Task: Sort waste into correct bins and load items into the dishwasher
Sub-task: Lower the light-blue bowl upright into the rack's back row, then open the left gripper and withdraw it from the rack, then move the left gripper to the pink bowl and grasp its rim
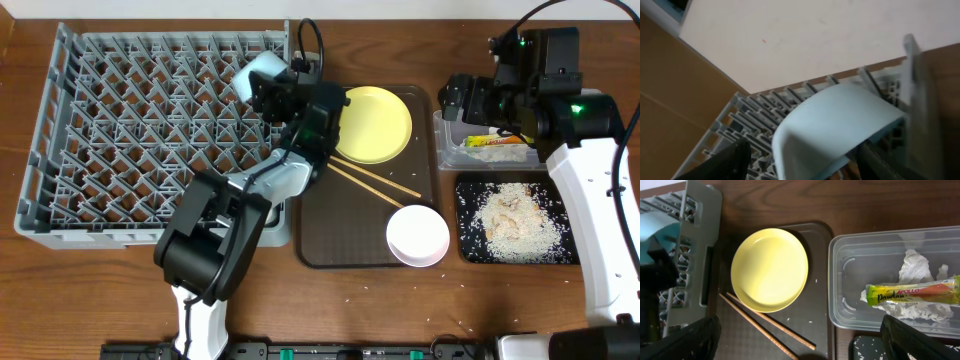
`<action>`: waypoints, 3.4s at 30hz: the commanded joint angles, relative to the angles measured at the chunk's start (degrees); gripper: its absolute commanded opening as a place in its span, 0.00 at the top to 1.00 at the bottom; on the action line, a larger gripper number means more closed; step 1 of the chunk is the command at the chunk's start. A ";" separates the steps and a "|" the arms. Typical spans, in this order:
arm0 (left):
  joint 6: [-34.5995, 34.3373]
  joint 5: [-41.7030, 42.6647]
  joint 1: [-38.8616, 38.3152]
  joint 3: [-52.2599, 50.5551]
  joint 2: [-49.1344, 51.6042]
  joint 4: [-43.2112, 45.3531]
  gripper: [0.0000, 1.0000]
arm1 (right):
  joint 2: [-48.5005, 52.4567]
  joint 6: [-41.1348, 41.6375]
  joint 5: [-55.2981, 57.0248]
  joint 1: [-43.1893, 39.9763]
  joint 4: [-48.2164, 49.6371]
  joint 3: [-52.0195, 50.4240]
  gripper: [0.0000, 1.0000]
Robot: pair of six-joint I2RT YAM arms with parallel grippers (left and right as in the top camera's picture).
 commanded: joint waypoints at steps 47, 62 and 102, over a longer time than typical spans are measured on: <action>-63.76 83.54 -11.69 0.37 -11.87 -57.99 0.31 | 0.07 -0.31 0.11 0.35 0.02 0.55 0.01; -62.60 87.06 -11.87 1.66 -7.89 -58.01 0.36 | 0.07 -0.31 0.11 0.37 0.02 0.55 0.01; -51.87 80.54 -14.82 22.91 0.50 -78.51 0.93 | 0.07 -0.31 0.11 0.37 0.00 0.55 0.01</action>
